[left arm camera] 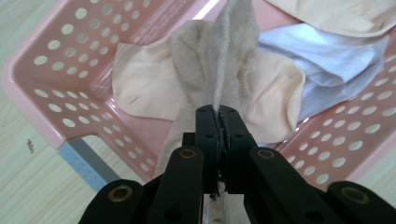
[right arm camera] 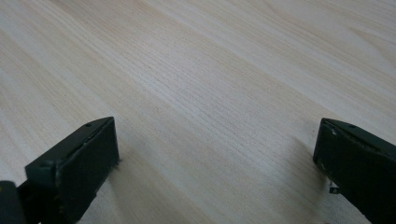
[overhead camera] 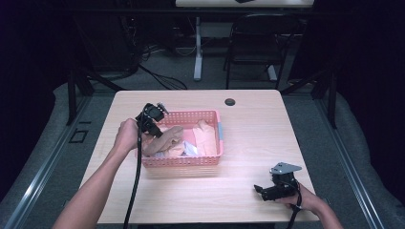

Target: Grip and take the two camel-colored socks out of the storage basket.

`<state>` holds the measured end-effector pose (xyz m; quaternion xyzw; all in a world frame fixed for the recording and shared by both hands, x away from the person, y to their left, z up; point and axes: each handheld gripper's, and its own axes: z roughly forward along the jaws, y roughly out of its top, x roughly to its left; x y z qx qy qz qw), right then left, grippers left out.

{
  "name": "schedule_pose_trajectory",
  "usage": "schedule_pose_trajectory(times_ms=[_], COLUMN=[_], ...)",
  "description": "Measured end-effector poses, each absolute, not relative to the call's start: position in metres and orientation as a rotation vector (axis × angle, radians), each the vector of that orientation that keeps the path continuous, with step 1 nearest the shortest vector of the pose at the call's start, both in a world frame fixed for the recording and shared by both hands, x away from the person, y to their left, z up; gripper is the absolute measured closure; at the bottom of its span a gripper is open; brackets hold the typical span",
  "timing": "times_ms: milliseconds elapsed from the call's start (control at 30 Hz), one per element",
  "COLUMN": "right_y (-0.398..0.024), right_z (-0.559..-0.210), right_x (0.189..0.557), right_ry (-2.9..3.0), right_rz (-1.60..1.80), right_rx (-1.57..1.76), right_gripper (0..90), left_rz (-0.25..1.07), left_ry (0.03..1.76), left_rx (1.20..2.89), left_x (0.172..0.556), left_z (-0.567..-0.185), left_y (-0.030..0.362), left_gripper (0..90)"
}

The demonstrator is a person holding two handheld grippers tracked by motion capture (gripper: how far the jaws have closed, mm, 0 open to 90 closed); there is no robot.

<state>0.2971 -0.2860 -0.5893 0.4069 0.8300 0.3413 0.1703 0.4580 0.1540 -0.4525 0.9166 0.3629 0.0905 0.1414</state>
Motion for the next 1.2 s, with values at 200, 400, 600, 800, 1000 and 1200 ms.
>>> schedule_pose_trajectory(times_ms=[200,400,600,800,1000,1200], right_y=[-0.286,-0.286,-0.286,-0.286,-0.286,-0.286], right_z=[-0.589,-0.589,-0.589,-0.589,-0.590,-0.590], right_x=[0.297,0.297,0.297,0.297,0.297,0.297], right_ry=[2.361,2.358,2.359,2.363,2.359,2.353], right_rz=[0.970,0.968,0.966,0.965,0.976,0.976], right_rx=[1.154,1.155,1.154,1.154,1.158,1.160], right_gripper=[0.0,0.0,0.0,0.0,0.0,0.0], left_rz=[0.278,0.298,0.304,0.291,0.287,0.290], left_ry=[1.049,1.047,1.033,1.025,1.012,1.016], left_rx=[2.636,2.618,2.630,2.654,2.672,2.678], left_x=[0.459,0.458,0.457,0.457,0.456,0.453], left_z=[-0.442,-0.430,-0.416,-0.404,-0.386,-0.368], left_y=[0.157,0.159,0.160,0.163,0.167,0.176], left_gripper=[86.7,86.7,86.8,86.6,86.9,87.0])
